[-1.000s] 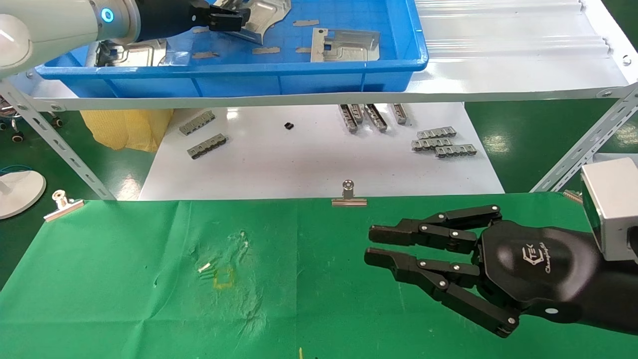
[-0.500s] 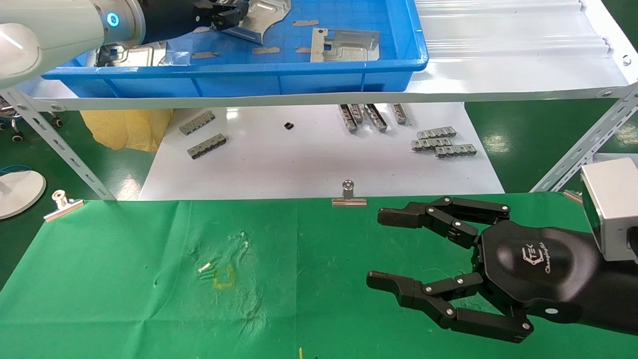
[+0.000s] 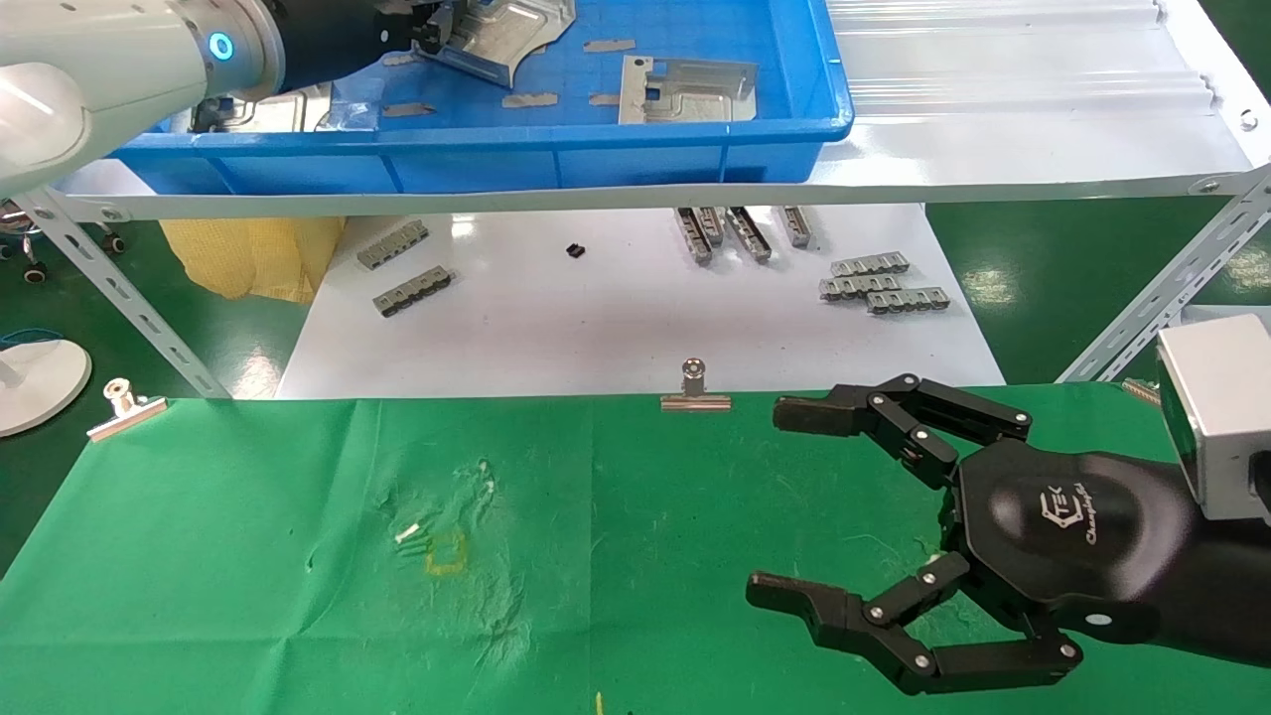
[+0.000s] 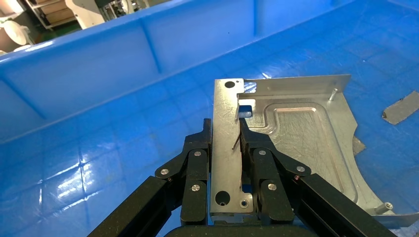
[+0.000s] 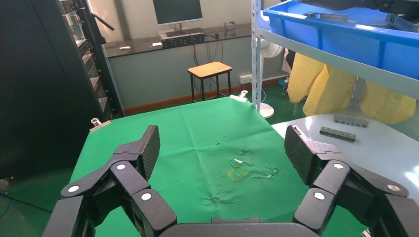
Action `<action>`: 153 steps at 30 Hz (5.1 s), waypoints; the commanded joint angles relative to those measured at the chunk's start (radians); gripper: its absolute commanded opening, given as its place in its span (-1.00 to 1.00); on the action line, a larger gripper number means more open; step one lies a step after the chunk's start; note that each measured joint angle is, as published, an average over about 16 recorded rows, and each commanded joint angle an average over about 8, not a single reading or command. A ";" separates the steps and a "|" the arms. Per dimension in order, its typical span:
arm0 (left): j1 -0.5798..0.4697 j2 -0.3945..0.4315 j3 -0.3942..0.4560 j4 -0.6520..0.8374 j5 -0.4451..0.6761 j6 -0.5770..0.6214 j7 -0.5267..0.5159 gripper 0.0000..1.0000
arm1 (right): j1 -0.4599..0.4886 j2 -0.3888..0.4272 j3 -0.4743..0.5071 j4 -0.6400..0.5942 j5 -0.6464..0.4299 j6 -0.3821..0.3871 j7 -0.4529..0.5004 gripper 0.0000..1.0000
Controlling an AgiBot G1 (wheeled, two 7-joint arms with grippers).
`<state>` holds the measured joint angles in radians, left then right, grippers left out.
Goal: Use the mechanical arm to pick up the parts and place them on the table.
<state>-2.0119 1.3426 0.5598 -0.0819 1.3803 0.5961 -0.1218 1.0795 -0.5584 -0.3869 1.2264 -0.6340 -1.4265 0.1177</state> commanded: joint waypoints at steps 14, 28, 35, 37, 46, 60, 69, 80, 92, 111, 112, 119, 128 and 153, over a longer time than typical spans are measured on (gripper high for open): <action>-0.027 -0.134 -0.069 -0.069 -0.120 0.365 0.136 -1.00 | 0.000 0.000 0.000 0.000 0.000 0.000 0.000 1.00; 0.044 -0.335 -0.088 -0.166 -0.205 0.967 0.379 -1.00 | 0.000 0.000 0.000 0.000 0.000 0.000 0.000 1.00; 0.165 -0.447 -0.003 -0.371 -0.270 1.008 0.453 -1.00 | 0.000 0.000 0.000 0.000 0.000 0.000 0.000 1.00; 0.202 -0.473 0.035 -0.415 -0.281 1.003 0.459 -1.00 | 0.000 0.000 0.000 0.000 0.000 0.000 0.000 1.00; 0.309 -0.440 0.188 -0.344 -0.163 0.938 0.612 -1.00 | 0.000 0.000 0.000 0.000 0.000 0.000 0.000 1.00; 0.357 -0.337 0.206 -0.097 -0.121 0.809 0.811 0.34 | 0.000 0.000 0.000 0.000 0.000 0.000 0.000 1.00; 0.340 -0.322 0.206 -0.041 -0.120 0.824 0.886 1.00 | 0.000 0.000 0.000 0.000 0.000 0.000 0.000 1.00; 0.313 -0.344 0.180 0.040 -0.161 0.948 0.835 1.00 | 0.000 0.000 0.000 0.000 0.000 0.000 0.000 1.00; 0.327 -0.356 0.143 0.117 -0.218 0.987 0.733 1.00 | 0.000 0.000 0.000 0.000 0.000 0.000 0.000 1.00; 0.446 -0.429 0.064 -0.154 -0.296 0.966 0.585 1.00 | 0.000 0.000 0.000 0.000 0.000 0.000 0.000 1.00; 0.457 -0.436 0.057 -0.177 -0.304 0.965 0.571 1.00 | 0.000 0.000 0.000 0.000 0.000 0.000 0.000 1.00; 0.528 -0.479 0.007 -0.328 -0.355 0.955 0.477 1.00 | 0.000 0.000 0.000 0.000 0.000 0.000 0.000 1.00; 0.620 -0.536 -0.057 -0.524 -0.421 0.943 0.355 1.00 | 0.000 0.000 0.000 0.000 0.000 0.000 0.000 1.00; 0.875 -0.693 -0.237 -1.070 -0.605 0.908 0.016 1.00 | 0.000 0.000 0.000 0.000 0.000 0.000 0.000 1.00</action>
<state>-1.1363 0.6492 0.3229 -1.1525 0.7751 1.5041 -0.1060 1.0792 -0.5583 -0.3869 1.2260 -0.6339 -1.4262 0.1176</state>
